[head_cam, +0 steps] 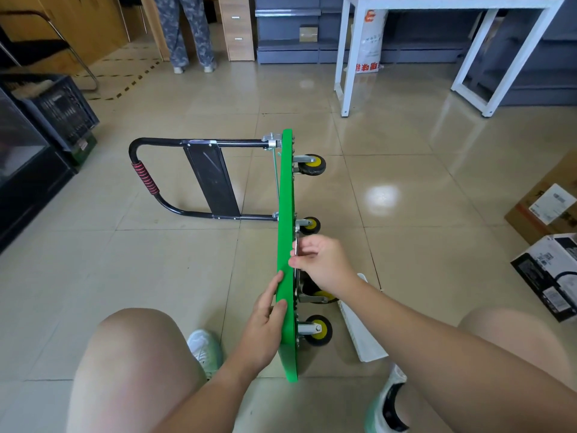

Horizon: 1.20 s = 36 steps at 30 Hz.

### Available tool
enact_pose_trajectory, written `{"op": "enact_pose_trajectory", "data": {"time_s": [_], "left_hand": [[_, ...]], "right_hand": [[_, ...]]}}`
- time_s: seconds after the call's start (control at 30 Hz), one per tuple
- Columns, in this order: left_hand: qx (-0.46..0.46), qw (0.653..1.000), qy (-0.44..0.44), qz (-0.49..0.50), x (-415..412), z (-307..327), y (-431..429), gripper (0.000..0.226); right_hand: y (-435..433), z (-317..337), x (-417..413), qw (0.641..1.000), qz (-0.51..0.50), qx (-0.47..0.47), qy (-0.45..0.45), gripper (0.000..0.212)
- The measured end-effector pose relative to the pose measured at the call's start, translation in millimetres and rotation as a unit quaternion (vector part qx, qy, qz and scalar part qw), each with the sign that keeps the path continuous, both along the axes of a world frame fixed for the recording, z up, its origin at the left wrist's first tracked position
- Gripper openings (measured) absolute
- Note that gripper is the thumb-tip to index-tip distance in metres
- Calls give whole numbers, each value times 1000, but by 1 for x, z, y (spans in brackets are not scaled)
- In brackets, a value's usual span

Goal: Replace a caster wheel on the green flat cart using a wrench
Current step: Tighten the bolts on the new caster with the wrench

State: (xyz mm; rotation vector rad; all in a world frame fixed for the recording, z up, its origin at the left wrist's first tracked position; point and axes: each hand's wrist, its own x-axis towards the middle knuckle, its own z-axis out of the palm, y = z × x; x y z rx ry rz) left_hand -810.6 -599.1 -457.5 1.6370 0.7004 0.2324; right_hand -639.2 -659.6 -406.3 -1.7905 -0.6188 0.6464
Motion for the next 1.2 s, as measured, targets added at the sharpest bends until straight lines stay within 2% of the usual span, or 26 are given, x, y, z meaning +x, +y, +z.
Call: {"op": "enact_pose_trajectory", "data": {"time_s": [0.13, 0.37, 0.57, 0.67, 0.8, 0.9, 1.03, 1.1, 1.2], "left_hand": [[-3, 1000, 1, 2, 2, -5, 3, 51], [1, 1000, -6, -1, 2, -7, 2, 51], [7, 1000, -10, 5, 1, -6, 0, 49], [4, 1000, -15, 12, 2, -7, 0, 50], [0, 1000, -21, 8, 2, -6, -1, 49], [-8, 1000, -26, 8, 1, -5, -1, 49], [-6, 1000, -21, 0, 0, -4, -1, 47], [-3, 1000, -22, -2, 0, -5, -1, 47], [2, 1000, -20, -4, 1, -6, -1, 47]], "right_hand": [[2, 2, 3, 1000, 6, 0, 1, 30], [-26, 34, -7, 996, -18, 83, 30, 21], [-62, 18, -47, 992, -46, 120, 15, 26], [-71, 0, -65, 989, -47, 143, -13, 34], [-71, -21, -73, 987, -28, 153, -34, 54], [-71, -28, -76, 988, 3, 155, -1, 51], [-70, -33, -78, 990, 23, 134, -38, 68], [-66, -35, -77, 991, 23, 124, -52, 62], [-58, -28, -73, 994, -1, 93, -55, 39]]}}
